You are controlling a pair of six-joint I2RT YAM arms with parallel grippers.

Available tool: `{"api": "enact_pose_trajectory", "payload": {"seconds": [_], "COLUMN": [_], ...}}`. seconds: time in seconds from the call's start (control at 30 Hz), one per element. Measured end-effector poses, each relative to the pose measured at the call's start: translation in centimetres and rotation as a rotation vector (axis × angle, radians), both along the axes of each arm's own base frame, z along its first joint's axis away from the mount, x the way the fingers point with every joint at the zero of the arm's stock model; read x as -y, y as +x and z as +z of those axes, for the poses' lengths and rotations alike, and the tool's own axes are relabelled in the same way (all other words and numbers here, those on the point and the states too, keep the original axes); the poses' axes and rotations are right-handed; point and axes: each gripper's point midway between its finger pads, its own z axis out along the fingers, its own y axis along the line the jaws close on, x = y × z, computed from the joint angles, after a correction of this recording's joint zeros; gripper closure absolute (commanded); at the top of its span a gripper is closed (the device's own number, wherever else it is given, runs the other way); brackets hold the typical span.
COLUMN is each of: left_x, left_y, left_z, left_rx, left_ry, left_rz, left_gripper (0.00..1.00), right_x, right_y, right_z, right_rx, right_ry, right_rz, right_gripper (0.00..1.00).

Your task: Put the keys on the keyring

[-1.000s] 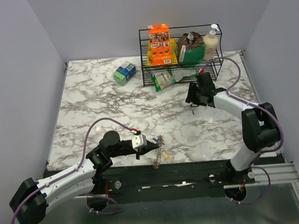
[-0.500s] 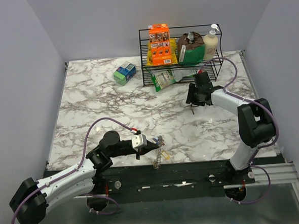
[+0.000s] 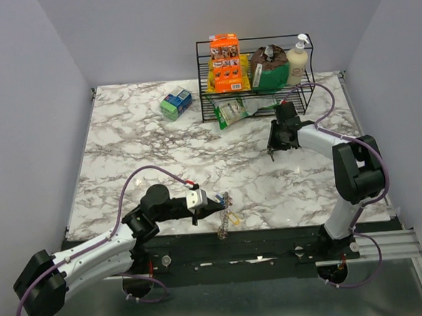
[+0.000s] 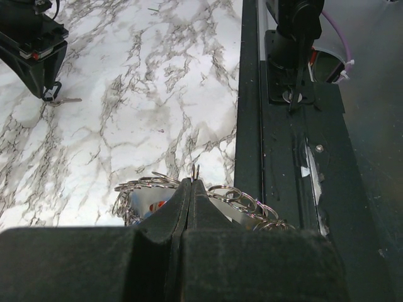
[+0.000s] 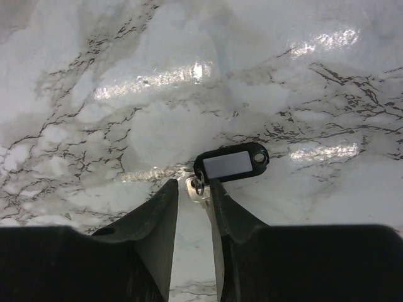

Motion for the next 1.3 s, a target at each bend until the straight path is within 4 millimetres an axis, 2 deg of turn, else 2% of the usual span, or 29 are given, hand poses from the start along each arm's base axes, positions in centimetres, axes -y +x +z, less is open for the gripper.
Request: {"api": "enact_pose_trajectory", "payload": {"seconds": [0.13, 0.33, 0.53, 0.57, 0.77, 0.9, 1.3], "left_x": [0.0, 0.1, 0.1, 0.1, 0.1, 0.1, 0.1], "left_y": [0.0, -0.1, -0.1, -0.1, -0.1, -0.1, -0.1], "left_z": [0.0, 0.0, 0.0, 0.0, 0.0, 0.0, 0.0], "left_rx": [-0.001, 0.0, 0.0, 0.0, 0.0, 0.0, 0.001], "left_ry": [0.0, -0.002, -0.003, -0.002, -0.003, -0.003, -0.004], "left_rz": [-0.003, -0.007, -0.01, -0.01, -0.01, -0.01, -0.01], "left_gripper": [1.0, 1.0, 1.0, 1.0, 1.0, 1.0, 1.0], "right_x": [0.2, 0.0, -0.3, -0.3, -0.5, -0.5, -1.4], "right_y": [0.0, 0.0, -0.2, -0.2, -0.2, -0.3, -1.1], "right_z": [0.0, -0.1, -0.8, -0.8, -0.9, -0.9, -0.7], "right_rx": [0.0, -0.004, -0.027, -0.028, -0.031, -0.032, -0.037], "right_ry": [0.0, 0.008, 0.018, 0.02, 0.029, 0.03, 0.073], "right_rz": [-0.004, 0.001, 0.012, 0.013, 0.019, 0.021, 0.075], "right_gripper": [0.66, 0.72, 0.75, 0.8, 0.84, 0.99, 1.0]}}
